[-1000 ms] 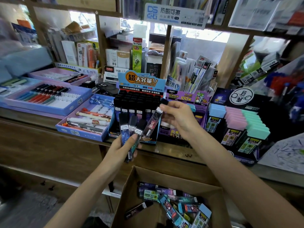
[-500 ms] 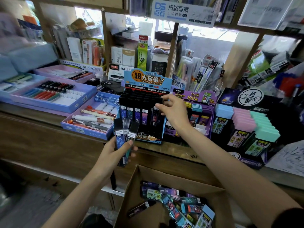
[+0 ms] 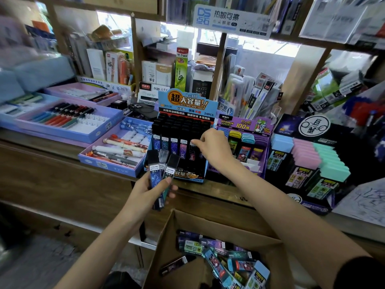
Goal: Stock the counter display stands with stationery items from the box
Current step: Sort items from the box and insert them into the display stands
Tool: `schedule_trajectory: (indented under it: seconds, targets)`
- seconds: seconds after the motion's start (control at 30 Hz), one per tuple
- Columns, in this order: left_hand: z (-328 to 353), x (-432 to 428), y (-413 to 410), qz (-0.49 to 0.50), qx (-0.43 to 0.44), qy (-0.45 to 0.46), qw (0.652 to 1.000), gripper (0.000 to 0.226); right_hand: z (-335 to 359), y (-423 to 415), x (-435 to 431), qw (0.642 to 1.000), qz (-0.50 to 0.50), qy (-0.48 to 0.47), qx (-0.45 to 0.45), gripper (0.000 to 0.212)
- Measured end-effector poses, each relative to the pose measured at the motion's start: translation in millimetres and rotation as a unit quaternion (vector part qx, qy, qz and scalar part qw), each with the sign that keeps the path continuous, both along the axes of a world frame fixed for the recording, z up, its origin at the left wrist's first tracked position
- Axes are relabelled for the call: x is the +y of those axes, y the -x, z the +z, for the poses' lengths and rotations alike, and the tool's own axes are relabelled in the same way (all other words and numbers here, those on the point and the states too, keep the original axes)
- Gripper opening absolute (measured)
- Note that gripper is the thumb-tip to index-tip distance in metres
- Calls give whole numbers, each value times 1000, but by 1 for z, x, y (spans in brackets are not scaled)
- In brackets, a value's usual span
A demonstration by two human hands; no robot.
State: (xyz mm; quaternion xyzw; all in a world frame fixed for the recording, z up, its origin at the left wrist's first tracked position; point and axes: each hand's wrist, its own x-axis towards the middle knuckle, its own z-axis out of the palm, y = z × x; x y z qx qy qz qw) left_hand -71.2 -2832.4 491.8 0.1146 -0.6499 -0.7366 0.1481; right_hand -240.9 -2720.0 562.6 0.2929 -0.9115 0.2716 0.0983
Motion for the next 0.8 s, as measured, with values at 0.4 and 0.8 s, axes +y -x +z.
schedule_trajectory:
  seconds: [0.4, 0.8]
  targets:
    - [8, 15, 9, -36, 12, 3, 999, 28, -16, -74, 25, 898, 114, 252, -342, 16]
    - [7, 9, 4, -46, 15, 22, 999, 13, 26, -11, 50, 933, 24, 302, -193, 10]
